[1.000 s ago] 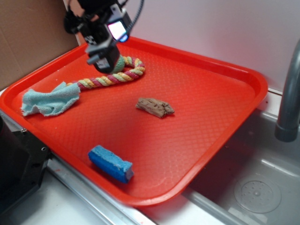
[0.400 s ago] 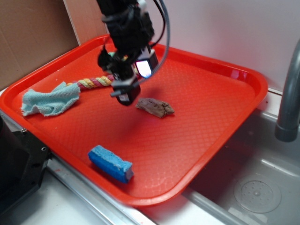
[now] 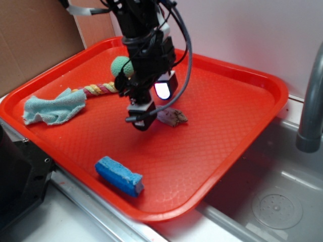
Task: Grab the wood chip.
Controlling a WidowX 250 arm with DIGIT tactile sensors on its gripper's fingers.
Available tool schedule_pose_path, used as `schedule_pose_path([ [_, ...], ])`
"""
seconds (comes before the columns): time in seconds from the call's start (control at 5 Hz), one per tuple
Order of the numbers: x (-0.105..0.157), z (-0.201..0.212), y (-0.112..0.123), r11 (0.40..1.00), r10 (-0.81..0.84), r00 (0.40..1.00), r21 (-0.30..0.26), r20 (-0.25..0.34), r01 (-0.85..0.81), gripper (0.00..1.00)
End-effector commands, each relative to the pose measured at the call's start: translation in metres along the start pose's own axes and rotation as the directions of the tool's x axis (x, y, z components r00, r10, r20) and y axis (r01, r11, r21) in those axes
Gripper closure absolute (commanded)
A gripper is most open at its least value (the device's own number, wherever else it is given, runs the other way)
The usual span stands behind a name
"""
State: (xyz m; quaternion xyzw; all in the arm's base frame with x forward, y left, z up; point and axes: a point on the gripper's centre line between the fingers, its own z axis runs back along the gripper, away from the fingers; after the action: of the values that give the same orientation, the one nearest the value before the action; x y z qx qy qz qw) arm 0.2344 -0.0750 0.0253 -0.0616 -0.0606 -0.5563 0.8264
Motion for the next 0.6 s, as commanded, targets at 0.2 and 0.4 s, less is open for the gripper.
schedule_pose_path([
  [0.2, 0.0112, -0.0082, -0.0110, 0.999, -0.015, 0.999, 0.052, -0.029, 0.016, 1.00],
  [0.4, 0.0077, -0.0083, -0.0080, 0.996, 0.023, 0.998, 0.093, -0.064, -0.017, 1.00],
])
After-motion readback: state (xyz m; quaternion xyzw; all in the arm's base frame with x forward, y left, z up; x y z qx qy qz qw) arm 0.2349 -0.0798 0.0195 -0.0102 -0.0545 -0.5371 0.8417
